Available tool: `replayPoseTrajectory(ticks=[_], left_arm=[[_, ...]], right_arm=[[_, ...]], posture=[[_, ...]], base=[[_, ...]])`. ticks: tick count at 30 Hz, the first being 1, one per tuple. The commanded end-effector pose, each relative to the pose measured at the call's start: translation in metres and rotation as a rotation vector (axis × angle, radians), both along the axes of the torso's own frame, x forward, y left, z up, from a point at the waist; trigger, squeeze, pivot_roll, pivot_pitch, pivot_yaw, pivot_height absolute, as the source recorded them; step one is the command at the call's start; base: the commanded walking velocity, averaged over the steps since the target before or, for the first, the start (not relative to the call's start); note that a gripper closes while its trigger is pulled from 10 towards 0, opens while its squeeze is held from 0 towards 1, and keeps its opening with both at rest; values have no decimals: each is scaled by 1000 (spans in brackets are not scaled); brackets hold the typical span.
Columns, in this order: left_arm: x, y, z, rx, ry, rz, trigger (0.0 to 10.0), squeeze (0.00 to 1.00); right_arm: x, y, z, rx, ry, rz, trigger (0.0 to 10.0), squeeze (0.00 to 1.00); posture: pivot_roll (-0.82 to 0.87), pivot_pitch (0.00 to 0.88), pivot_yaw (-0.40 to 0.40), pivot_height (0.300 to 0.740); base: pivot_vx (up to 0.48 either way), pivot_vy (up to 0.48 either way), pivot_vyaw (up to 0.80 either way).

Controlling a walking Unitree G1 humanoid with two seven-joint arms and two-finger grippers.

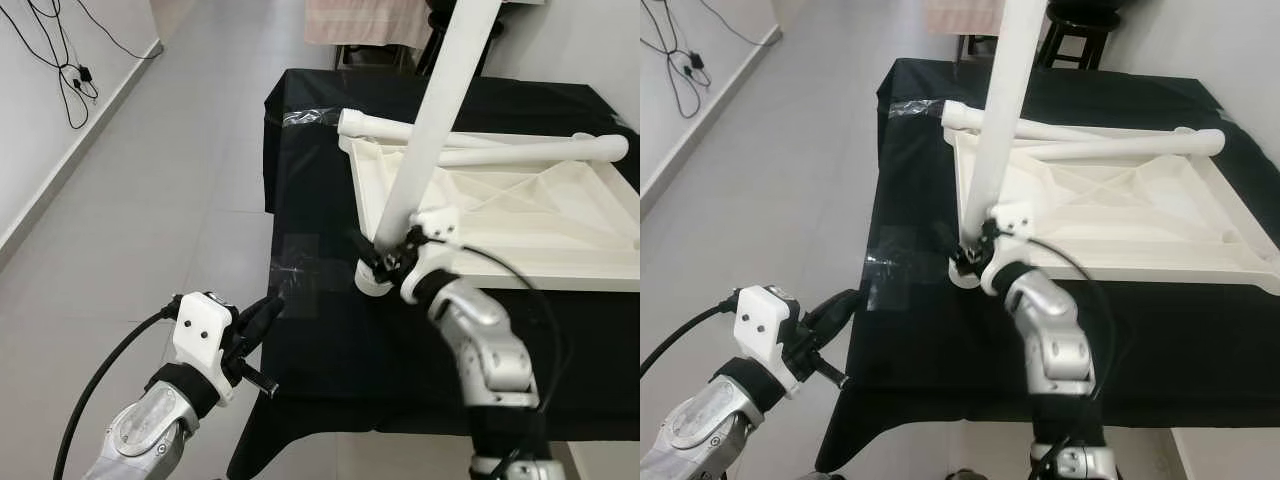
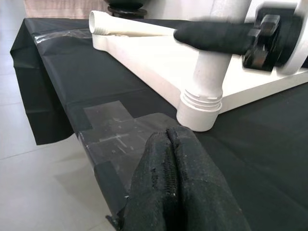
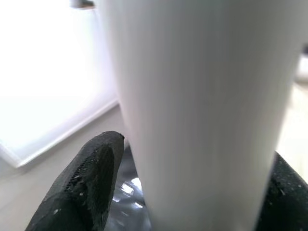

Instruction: Building children table

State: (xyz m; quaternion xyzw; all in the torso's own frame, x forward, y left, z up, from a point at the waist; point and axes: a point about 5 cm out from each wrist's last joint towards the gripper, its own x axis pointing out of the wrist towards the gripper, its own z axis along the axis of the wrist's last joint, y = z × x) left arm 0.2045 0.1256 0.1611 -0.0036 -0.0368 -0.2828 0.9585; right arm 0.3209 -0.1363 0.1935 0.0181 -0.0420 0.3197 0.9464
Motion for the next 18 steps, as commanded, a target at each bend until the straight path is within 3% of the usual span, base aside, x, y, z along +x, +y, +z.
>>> replayPoseTrajectory(ticks=[1, 4, 9, 12, 13, 14, 15, 18], left_arm=[[-1, -2, -4, 2, 15, 0, 10000, 0], [0, -3, -4, 1, 14, -1, 10000, 0], [0, -4, -5, 0, 14, -1, 10000, 0], [1, -4, -5, -1, 12, 0, 10000, 0], [1, -4, -5, -2, 12, 0, 10000, 0], [1, -4, -5, -2, 12, 0, 10000, 0], [1, -4, -5, -2, 12, 0, 10000, 0], [1, -4, -5, -3, 13, -1, 10000, 0]], right_arm=[[-1, 10, 3, -29, -28, 206, 10000, 0], [6, -3, 4, -92, -18, 352, 10000, 0], [11, -8, 2, -114, 16, 406, 10000, 0], [25, -13, 1, -100, 66, 432, 10000, 0], [31, -12, 2, -78, 86, 440, 6078, 0], [31, -12, 2, -78, 86, 440, 6078, 0], [34, -11, 3, -61, 99, 465, 0, 0], [37, -11, 2, -54, 120, 501, 0, 0]], posture=[[95, 121, -93, 740], [100, 118, -97, 740], [103, 117, -102, 740], [91, 114, -103, 740], [85, 112, -100, 740], [85, 112, -100, 740], [85, 112, -100, 740], [91, 111, -94, 740]], base=[[0, 0, 0], [0, 0, 0], [0, 0, 0], [0, 0, 0], [0, 0, 0], [0, 0, 0], [0, 0, 0], [0, 0, 0]])
